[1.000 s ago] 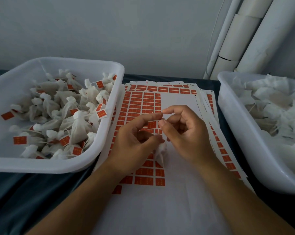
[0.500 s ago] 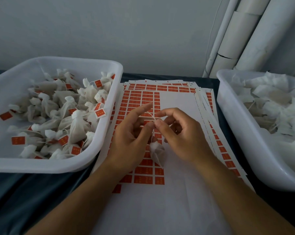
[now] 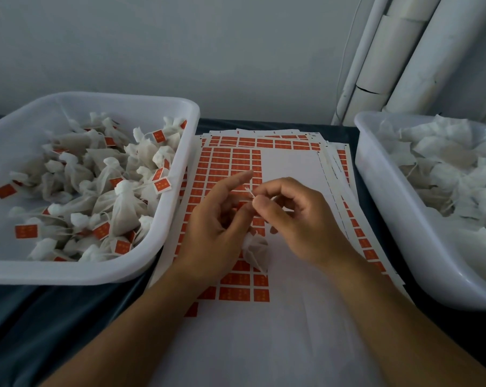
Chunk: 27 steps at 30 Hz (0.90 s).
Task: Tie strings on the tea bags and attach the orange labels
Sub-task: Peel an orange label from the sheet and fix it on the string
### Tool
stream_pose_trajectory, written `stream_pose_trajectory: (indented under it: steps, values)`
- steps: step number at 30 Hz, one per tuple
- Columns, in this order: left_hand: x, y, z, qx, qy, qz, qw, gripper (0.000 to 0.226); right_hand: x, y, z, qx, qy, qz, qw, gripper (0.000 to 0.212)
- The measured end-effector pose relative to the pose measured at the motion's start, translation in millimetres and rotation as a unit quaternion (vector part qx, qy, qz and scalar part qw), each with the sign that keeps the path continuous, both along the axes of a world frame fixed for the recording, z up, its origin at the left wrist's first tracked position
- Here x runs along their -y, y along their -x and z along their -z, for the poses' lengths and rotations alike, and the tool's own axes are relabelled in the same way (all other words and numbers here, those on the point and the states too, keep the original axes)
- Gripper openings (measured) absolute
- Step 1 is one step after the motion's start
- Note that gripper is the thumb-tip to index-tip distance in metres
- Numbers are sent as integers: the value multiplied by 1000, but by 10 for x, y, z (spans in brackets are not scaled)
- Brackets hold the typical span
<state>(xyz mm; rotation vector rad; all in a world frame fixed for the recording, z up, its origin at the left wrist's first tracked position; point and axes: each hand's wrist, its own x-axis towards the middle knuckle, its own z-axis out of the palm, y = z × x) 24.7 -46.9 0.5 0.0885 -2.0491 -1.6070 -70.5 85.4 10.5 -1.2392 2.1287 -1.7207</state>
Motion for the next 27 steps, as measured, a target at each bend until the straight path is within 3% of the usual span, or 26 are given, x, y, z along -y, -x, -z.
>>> stream_pose_trajectory:
  steps: [15, 20, 27]
  values:
    - [-38, 28, 46, 36, 5, -10, 999, 52, 36, 22, 72, -130, -21, 81, 988, 4]
    - [-59, 24, 62, 40, 9, -5, 999, 55, 38, 18, 83, -140, -7, 101, 985, 5]
    - [-31, 39, 39, 57, 2, -73, 996, 45, 37, -16, 42, -114, 17, 119, 986, 9]
